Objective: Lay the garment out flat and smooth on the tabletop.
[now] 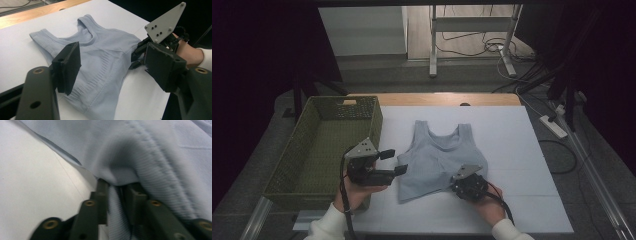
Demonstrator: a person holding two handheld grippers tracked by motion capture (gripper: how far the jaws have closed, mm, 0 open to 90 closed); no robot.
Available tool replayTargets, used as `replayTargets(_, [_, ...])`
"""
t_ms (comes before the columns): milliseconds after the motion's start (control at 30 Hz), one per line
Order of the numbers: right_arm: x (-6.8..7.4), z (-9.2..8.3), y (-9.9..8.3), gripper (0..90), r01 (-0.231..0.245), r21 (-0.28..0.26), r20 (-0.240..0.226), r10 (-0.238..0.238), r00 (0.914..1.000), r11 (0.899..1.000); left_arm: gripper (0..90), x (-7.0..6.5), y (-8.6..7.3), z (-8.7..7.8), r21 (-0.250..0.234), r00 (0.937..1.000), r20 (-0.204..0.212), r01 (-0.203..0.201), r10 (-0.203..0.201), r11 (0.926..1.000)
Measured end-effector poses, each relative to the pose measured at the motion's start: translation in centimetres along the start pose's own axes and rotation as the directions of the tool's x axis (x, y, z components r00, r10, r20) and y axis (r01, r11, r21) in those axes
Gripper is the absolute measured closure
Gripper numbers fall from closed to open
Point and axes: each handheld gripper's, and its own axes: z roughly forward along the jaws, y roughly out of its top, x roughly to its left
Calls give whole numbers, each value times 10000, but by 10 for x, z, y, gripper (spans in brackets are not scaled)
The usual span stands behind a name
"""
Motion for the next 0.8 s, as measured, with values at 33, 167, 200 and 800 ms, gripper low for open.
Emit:
replayTargets(33, [0, -1, 0, 817, 167, 6, 32, -167, 9999, 9999, 298, 0, 0, 0, 0, 10000, -5, -11, 11, 10000])
replayTargets(167, [2, -9, 0, 842, 349, 19, -186, -349, 9992, 9994, 297, 0, 0, -1, 14, 10000, -11, -16, 16, 10000])
replayTargets(200, [3, -13, 0, 842, 329, -75, -187, -331, 9993, 9994, 297, 1, 0, -1, -2, 10000, -21, -4, 4, 10000])
replayTargets(800, [20, -61, -36, 840, 463, -535, -773, -504, 9957, 9975, 296, 1, -1, -1, 27, 10000, -7, 22, -22, 10000])
